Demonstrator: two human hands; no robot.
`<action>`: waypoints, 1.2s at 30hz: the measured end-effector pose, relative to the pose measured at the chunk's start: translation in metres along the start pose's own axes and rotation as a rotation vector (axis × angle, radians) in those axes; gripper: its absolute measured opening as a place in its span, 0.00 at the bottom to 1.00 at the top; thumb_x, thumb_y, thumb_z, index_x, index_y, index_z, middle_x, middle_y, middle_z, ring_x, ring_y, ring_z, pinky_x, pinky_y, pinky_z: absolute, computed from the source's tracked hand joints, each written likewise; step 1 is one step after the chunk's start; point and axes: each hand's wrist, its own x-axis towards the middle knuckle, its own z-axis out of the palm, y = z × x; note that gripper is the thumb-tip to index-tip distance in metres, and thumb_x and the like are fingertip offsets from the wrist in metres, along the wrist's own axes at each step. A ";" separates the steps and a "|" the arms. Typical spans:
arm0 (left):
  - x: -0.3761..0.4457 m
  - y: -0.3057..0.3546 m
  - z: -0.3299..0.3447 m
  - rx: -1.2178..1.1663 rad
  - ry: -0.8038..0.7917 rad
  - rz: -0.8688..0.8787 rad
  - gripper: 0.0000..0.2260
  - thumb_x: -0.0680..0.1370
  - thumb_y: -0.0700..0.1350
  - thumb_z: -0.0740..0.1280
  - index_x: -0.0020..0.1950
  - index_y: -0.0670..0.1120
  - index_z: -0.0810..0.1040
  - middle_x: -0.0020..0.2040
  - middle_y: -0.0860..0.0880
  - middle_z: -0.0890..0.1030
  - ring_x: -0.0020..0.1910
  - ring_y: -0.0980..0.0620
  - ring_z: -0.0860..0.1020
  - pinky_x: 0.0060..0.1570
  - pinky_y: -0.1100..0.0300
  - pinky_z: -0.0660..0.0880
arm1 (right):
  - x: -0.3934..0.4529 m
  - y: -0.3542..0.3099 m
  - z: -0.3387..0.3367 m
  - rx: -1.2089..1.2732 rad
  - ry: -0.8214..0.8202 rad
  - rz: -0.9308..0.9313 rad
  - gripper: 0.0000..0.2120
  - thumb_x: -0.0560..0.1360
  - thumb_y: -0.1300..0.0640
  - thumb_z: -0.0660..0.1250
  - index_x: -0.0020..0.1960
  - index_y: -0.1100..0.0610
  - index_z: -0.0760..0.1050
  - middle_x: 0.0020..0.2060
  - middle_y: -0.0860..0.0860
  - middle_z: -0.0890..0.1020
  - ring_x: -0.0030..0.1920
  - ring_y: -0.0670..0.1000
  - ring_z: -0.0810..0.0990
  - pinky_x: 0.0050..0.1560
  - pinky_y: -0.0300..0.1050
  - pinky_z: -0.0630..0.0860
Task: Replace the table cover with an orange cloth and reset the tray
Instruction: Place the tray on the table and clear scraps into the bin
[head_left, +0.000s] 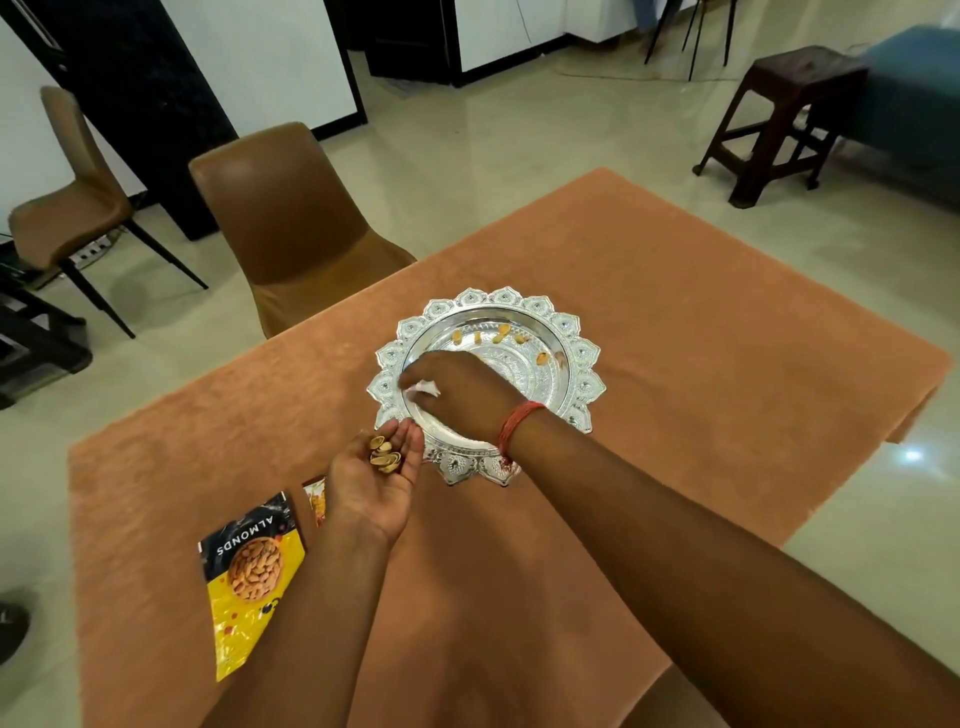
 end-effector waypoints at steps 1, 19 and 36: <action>-0.002 0.001 0.001 0.015 0.005 0.002 0.14 0.83 0.41 0.55 0.45 0.35 0.75 0.39 0.40 0.81 0.42 0.47 0.80 0.39 0.56 0.83 | 0.001 0.012 -0.003 -0.078 0.039 0.074 0.13 0.79 0.55 0.65 0.62 0.56 0.79 0.60 0.54 0.80 0.60 0.56 0.76 0.59 0.48 0.73; 0.000 -0.008 -0.011 0.068 0.049 -0.004 0.15 0.84 0.41 0.54 0.47 0.34 0.75 0.45 0.38 0.80 0.48 0.43 0.80 0.38 0.53 0.83 | -0.028 0.037 0.037 -0.477 -0.125 0.048 0.12 0.75 0.70 0.64 0.56 0.61 0.76 0.53 0.59 0.77 0.55 0.62 0.75 0.45 0.50 0.70; 0.004 0.003 -0.026 -0.002 0.022 -0.018 0.15 0.84 0.44 0.55 0.50 0.34 0.76 0.48 0.40 0.80 0.46 0.46 0.81 0.41 0.53 0.83 | 0.010 -0.004 0.011 0.029 -0.057 0.048 0.10 0.76 0.61 0.67 0.56 0.55 0.81 0.54 0.53 0.83 0.53 0.52 0.80 0.53 0.44 0.74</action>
